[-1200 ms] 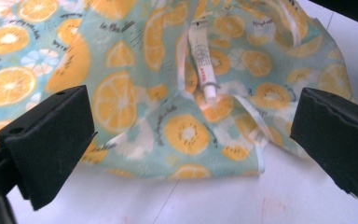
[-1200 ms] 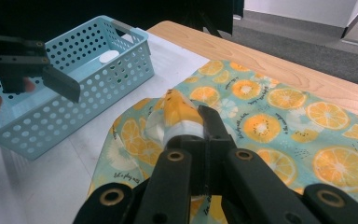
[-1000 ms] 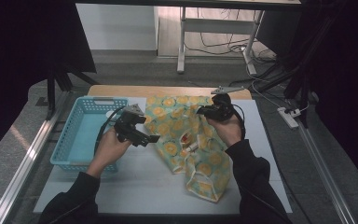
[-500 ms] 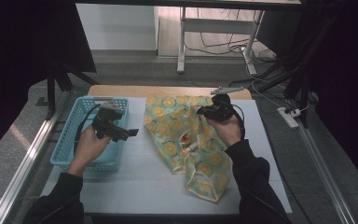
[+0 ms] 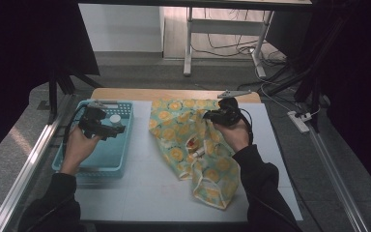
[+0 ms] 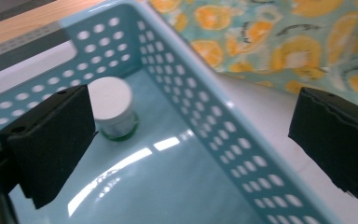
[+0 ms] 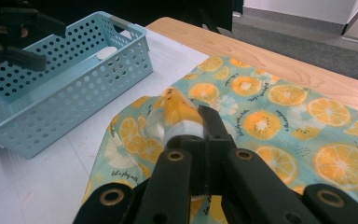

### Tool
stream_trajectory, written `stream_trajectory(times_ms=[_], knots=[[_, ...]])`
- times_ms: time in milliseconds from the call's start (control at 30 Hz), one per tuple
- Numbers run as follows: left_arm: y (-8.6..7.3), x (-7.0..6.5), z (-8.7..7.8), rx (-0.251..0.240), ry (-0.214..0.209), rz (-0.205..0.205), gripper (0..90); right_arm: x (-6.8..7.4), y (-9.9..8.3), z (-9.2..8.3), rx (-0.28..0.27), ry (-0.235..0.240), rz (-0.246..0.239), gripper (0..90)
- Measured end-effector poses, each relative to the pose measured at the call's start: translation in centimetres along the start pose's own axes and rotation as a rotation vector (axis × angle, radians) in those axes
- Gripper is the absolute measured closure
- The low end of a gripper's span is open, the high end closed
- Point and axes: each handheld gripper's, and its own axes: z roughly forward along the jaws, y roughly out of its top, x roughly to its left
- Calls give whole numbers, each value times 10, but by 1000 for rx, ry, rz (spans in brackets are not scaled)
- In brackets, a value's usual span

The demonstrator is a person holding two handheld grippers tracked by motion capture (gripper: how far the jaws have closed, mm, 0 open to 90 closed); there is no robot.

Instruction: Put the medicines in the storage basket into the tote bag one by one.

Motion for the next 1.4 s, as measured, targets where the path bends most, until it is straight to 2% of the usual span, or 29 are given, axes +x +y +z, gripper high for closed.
stream_trajectory(times_ms=[300, 433, 600, 667, 833, 900, 1033, 1100, 1167, 1300, 1333, 1400], knots=[[-3, 26, 22, 26, 14, -64, 0, 1, 1, 3, 2, 6, -4, 900], [-3, 33, 34, 53, -2, -68, 0, 0, 1, 2, 2, 3, -5, 900], [1, 37, 47, 99, 28, -64, 0, 0, 1, 1, 1, 3, -3, 900], [2, 39, 52, 113, 25, -71, 0, 0, 1, 1, 0, 5, -3, 900], [4, 43, 63, 146, 47, -80, 7, 1, 0, 2, -2, 11, -5, 900], [4, 42, 68, 155, 56, -86, 38, 1, 0, 2, -3, 11, -6, 900], [4, 41, 76, 210, 103, -74, 142, 1, 1, 1, -3, 12, -6, 900], [5, 41, 77, 217, 127, -75, 187, 1, 1, 1, -5, 14, -8, 900], [6, 42, 77, 202, 115, -75, 220, 1, 1, 0, -7, 13, -7, 900], [9, 41, 75, 193, 120, -54, 315, 2, 1, 0, -5, 13, -7, 900], [10, 40, 75, 186, 139, -53, 342, 2, 1, 0, -7, 14, -7, 900], [11, 41, 73, 165, 129, -61, 397, 2, 1, 0, -6, 14, -9, 900]])
